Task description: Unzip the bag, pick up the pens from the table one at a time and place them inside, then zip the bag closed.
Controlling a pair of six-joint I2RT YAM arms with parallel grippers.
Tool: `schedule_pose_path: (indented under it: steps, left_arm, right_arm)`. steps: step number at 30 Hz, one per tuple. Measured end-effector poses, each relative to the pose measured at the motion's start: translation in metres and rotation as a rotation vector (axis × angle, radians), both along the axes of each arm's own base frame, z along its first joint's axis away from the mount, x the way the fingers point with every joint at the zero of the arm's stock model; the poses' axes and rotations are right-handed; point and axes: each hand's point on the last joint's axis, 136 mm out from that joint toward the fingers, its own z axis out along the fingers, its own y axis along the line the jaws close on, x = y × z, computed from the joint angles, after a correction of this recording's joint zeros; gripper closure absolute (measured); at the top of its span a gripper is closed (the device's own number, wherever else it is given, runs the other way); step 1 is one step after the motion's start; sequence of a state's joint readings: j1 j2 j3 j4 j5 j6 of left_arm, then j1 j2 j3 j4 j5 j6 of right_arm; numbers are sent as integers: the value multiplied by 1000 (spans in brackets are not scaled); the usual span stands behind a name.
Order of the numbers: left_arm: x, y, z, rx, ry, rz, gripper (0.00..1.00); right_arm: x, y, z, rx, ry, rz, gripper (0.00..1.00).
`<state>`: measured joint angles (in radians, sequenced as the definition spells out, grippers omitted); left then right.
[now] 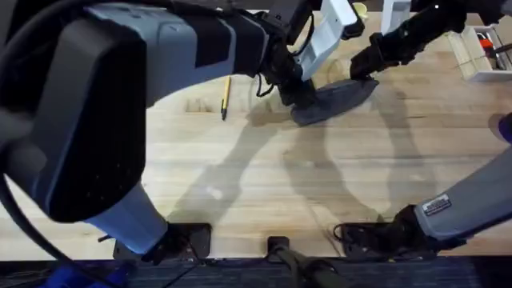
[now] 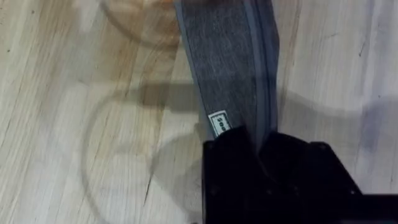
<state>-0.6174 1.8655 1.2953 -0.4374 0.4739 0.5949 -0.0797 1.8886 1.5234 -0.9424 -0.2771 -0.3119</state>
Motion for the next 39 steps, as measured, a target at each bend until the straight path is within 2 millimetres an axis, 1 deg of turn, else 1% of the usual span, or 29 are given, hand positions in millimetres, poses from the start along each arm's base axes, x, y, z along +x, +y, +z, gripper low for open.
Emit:
schedule_pose_path:
  steps: [2, 3, 7, 12, 16, 20, 23, 26, 31, 39]
  left_arm:
    - [0, 0, 0, 1, -1, 1, 959]
    - [1, 0, 0, 2, -3, 2, 959]
    - [1, 1, 0, 4, -6, 4, 959]
    - [2, 1, 0, 4, -7, 5, 959]
    - [2, 1, 0, 5, -8, 6, 959]
    - [2, 1, 0, 5, -9, 6, 958]
    - [2, 1, 0, 5, -8, 6, 958]
    - [2, 1, 0, 5, -8, 6, 958]
    - [2, 1, 0, 5, -8, 6, 958]
    - [2, 1, 0, 5, -9, 7, 958]
  right_arm:
    - [-1, 7, 8, -1, -17, 17, 970]
    - [-4, 18, 20, -3, -44, 47, 970]
    - [-8, 30, 30, -9, -65, 81, 970]
    - [-12, 47, 30, -17, -59, 127, 970]
    - [-18, 66, 29, -19, -50, 176, 970]
    - [-31, 84, 28, -7, -16, 226, 971]
    - [-42, 100, 29, 34, 16, 260, 969]
    - [-48, 113, 33, 91, 29, 274, 969]
    - [-51, 122, 37, 155, 52, 246, 969]
    - [-52, 126, 39, 198, 107, 125, 970]
